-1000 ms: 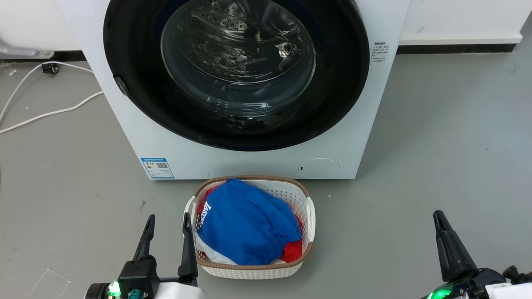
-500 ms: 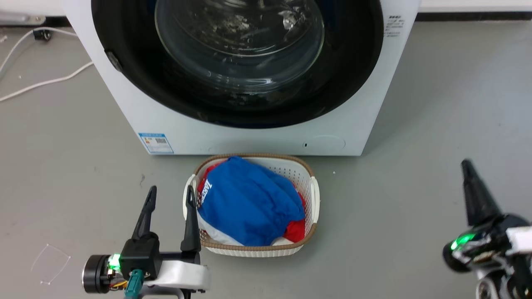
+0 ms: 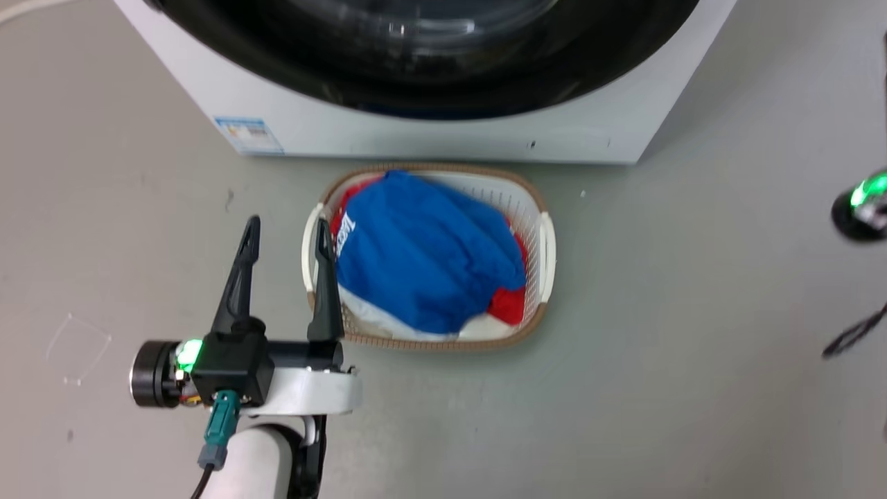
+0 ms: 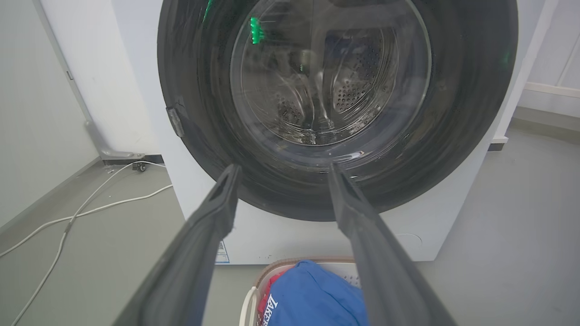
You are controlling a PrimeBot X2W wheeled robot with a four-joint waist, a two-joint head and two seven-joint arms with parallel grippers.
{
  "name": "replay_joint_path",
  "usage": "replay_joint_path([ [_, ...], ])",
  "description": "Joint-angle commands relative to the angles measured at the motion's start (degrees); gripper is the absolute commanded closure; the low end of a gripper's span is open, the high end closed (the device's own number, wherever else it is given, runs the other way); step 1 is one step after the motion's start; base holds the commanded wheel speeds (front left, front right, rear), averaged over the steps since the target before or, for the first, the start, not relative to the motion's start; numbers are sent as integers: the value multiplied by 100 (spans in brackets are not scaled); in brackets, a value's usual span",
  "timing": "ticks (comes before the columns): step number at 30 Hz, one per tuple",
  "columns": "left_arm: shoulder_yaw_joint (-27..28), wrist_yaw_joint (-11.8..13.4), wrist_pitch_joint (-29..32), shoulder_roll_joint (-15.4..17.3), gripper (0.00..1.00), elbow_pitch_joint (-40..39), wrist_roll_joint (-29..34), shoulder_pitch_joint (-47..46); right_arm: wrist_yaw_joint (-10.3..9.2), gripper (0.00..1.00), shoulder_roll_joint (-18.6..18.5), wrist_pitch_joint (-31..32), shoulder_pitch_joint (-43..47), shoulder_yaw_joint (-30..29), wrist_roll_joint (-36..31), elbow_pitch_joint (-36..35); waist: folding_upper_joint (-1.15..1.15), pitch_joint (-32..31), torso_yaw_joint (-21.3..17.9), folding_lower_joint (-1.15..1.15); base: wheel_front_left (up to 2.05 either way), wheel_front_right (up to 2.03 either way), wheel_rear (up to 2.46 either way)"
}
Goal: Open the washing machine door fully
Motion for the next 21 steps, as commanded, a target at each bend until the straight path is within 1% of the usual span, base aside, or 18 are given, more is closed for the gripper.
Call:
replay_joint_path([
  [1, -23, 12, -16, -9, 0, -34, 28, -115, 1, 100, -64, 63, -241, -3, 17, 122, 0, 375, 94, -1, 0, 0, 0],
  [7, -124, 111, -16, -9, 0, -167, -3, -423, 1, 100, -458, 455, -1376, 75, -53, 762, 0, 929, 215, -1, 0, 0, 0],
  [12, -163, 201, -16, -10, 0, -265, -45, -576, 1, 100, -686, 821, -2063, 379, -285, 1004, 0, 1241, 292, -1, 0, 0, 0],
  [21, -272, 272, -16, -10, 0, -374, -87, -771, 1, 100, -826, 1093, -2953, 804, -640, 1410, 0, 1563, 410, -1, 0, 0, 0],
])
